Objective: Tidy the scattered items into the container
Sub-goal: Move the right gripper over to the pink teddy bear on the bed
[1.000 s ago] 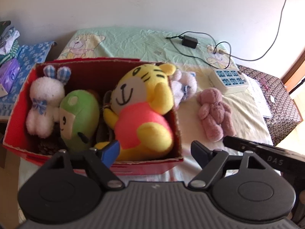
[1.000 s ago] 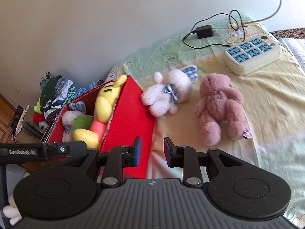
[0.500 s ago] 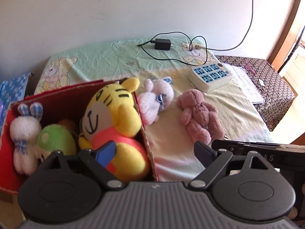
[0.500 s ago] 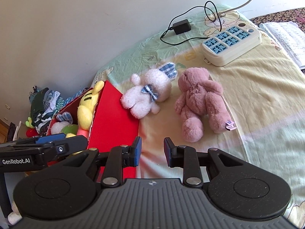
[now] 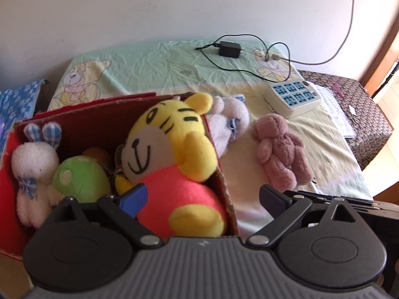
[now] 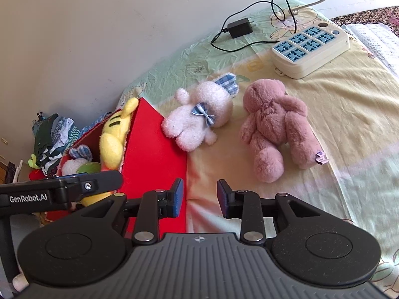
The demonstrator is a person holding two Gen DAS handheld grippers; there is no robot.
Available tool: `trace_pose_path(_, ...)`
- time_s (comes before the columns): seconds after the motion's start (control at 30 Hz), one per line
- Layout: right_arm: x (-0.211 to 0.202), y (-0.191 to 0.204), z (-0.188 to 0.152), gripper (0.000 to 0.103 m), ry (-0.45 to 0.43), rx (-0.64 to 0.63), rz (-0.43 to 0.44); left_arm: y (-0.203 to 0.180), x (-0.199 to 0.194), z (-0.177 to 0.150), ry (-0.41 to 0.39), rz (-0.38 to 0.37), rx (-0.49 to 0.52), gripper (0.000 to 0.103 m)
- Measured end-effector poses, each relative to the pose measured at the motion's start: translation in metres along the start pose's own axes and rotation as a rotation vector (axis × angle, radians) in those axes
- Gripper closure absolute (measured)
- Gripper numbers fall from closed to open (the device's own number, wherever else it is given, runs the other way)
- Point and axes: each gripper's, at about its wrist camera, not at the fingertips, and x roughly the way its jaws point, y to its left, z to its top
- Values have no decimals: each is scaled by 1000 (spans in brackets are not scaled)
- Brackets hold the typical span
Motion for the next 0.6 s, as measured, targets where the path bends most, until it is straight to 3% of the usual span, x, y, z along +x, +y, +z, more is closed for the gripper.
trace_pose_path(0.27,3,-19,13,70,37,-22,-4,-18,-8,14,-24,91,-50,5)
trace_pose_path(0.4,-4,-38,24,70,52,-34,5,-45,-16,23,-58,76,-50,5)
trace_pose_path(0.6,-11,-78,42,70,64,-22,7,-95,-4,28,-71,-16,-38,5)
